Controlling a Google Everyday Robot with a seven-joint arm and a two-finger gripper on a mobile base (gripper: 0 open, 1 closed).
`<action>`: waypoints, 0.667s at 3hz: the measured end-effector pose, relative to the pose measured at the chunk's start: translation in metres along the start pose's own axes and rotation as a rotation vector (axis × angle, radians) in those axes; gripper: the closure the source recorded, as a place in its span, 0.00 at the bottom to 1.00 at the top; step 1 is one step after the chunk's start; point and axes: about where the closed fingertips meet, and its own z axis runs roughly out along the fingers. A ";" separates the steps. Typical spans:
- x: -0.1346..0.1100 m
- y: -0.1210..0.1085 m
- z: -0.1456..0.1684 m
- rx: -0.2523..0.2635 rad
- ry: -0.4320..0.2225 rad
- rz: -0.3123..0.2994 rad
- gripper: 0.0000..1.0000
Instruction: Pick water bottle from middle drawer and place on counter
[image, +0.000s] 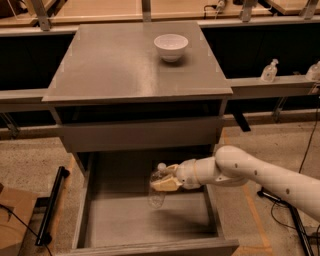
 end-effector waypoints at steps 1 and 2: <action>-0.073 -0.025 -0.064 0.013 -0.033 -0.086 1.00; -0.100 -0.030 -0.088 -0.006 -0.056 -0.128 1.00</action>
Offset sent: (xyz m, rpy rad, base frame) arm 0.0388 -0.0297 0.0760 0.0126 -0.0811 0.0177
